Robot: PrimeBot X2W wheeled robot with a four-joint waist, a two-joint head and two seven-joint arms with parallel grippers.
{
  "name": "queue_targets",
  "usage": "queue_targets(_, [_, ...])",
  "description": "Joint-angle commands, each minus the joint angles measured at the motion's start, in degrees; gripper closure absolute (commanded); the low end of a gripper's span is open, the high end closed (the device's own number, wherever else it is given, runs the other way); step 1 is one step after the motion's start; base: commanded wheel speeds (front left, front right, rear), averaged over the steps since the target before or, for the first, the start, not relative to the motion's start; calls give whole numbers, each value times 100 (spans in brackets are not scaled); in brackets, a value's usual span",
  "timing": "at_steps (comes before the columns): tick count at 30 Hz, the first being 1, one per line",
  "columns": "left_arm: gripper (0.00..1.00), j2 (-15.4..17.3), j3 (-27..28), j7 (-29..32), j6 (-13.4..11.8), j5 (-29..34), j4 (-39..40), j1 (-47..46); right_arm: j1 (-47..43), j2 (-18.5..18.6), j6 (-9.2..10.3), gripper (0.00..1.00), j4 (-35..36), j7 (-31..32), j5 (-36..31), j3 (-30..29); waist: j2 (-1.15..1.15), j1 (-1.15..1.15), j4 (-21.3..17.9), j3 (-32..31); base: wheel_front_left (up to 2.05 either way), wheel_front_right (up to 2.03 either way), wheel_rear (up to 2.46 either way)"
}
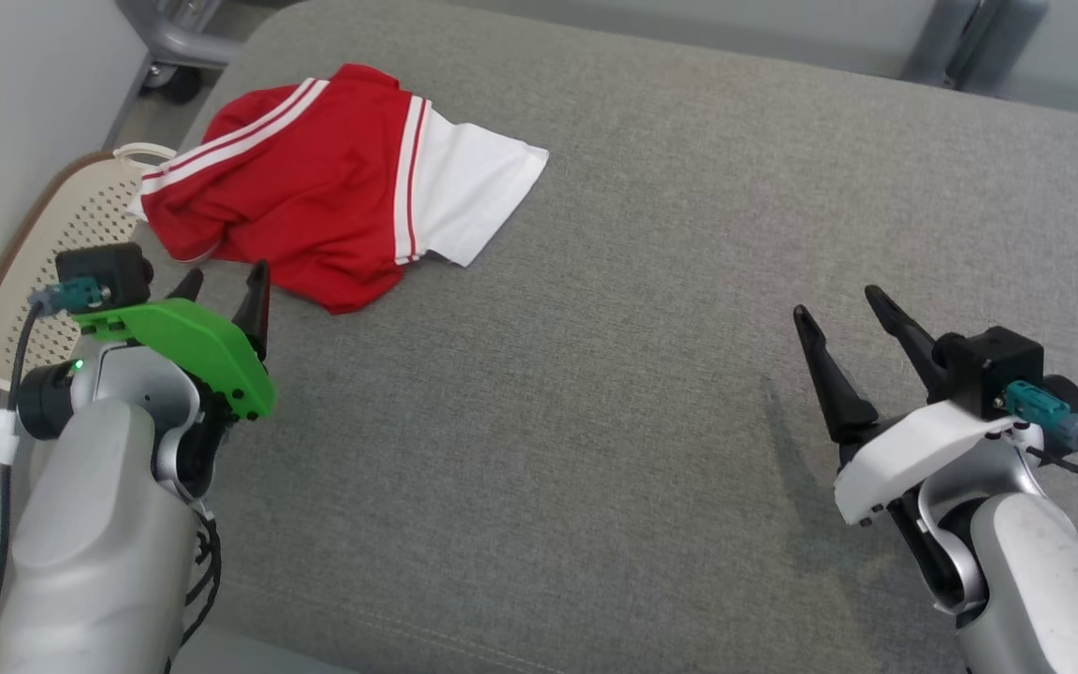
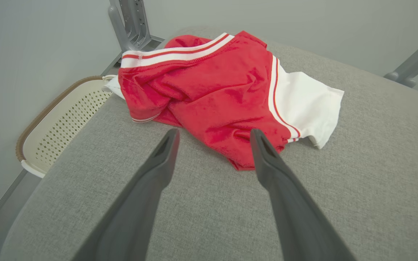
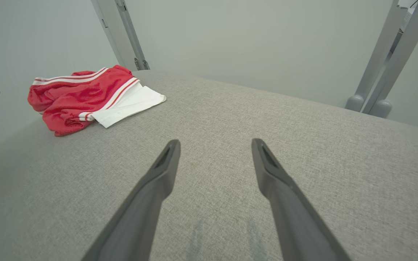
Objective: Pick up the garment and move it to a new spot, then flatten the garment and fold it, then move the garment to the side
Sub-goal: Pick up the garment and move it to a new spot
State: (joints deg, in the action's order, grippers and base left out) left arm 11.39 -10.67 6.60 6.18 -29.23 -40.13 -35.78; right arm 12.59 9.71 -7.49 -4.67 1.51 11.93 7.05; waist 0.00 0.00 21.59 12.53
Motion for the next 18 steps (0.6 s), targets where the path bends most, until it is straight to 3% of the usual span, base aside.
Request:
queue_targets(1, [0,42,45,71,-53,-58,-233,-339,155,131,0,0,193,107,-43,39,0,0,-475,686,0,0,0])
queue_targets(11, [0,185,-22,109,-286,124,-1174,-1099,271,407,0,0,855,385,-49,48,0,0,-701,1336,0,0,0])
queue_targets(18, [0,330,-35,-88,-474,208,-1761,-1234,274,426,0,0,992,423,-48,196,0,0,-870,1415,0,0,0])
